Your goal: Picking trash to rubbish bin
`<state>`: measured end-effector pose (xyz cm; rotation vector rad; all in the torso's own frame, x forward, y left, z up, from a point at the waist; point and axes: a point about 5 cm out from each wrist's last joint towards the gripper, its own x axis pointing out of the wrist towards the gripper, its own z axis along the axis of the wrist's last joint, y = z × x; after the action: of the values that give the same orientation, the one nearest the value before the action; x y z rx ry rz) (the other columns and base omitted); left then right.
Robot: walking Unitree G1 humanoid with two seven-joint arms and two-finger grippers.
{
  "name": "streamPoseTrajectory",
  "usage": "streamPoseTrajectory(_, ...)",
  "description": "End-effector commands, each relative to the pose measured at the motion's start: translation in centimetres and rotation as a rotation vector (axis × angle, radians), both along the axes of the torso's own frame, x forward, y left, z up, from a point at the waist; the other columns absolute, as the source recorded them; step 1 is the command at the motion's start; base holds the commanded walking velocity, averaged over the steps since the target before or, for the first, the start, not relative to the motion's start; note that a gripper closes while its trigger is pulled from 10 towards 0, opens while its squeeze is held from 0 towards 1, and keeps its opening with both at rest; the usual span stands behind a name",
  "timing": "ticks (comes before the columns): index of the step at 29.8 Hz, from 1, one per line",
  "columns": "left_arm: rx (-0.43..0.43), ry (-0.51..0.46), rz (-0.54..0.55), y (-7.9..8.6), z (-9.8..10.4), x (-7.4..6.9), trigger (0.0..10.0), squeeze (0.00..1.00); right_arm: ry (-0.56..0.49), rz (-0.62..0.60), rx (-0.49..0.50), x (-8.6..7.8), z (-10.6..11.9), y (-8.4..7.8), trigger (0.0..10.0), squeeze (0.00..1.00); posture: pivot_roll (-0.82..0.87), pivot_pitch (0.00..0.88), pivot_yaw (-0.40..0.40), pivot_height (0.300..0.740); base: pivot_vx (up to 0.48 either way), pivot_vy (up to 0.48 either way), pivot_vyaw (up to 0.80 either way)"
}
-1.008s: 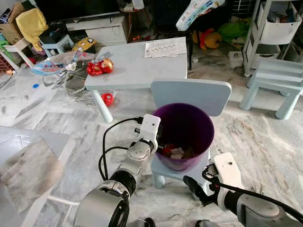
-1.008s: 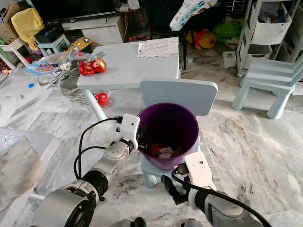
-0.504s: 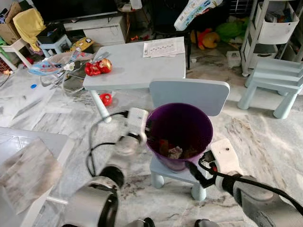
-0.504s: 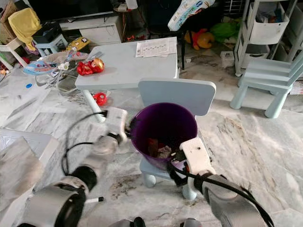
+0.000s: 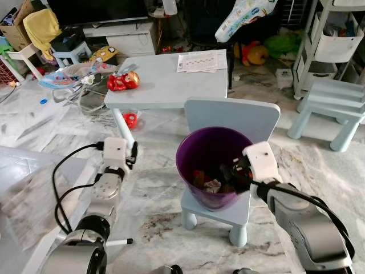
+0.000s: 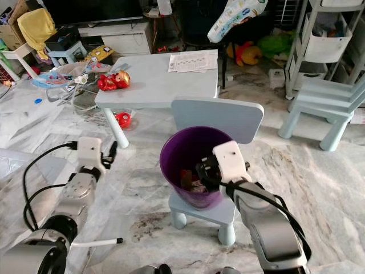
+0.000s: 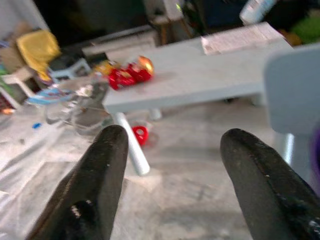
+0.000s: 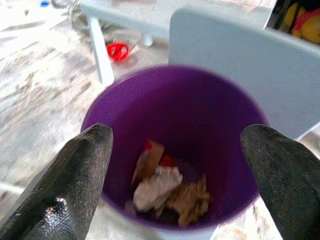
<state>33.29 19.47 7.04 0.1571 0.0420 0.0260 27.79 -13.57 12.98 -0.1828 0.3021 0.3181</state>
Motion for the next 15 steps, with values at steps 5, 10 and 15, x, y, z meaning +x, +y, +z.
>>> streamPoseTrajectory(5, 0.023, -0.079, 0.108, 3.1, 0.5, -1.7, 10.0, 1.00, -0.144, -0.004, -0.033, 1.6, 1.3, 0.9, 10.0, 1.00, -0.05, 0.039, 0.101, 0.740, 0.000, 0.000, 0.00)
streamPoseTrajectory(10, 0.040, -0.160, 0.140, 3.9, 1.8, -2.8, 10.0, 1.00, -0.247, -0.061, -0.026, 2.9, 2.6, 0.5, 10.0, 1.00, -0.04, 0.036, 0.098, 0.740, 0.000, 0.000, 0.00)
streamPoseTrajectory(15, 0.077, -0.251, 0.201, 3.7, 4.4, -2.8, 10.0, 1.00, -0.344, -0.101, 0.000, 3.6, 4.0, 0.3, 10.0, 1.00, -0.03, 0.031, 0.096, 0.740, 0.000, 0.000, 0.00)
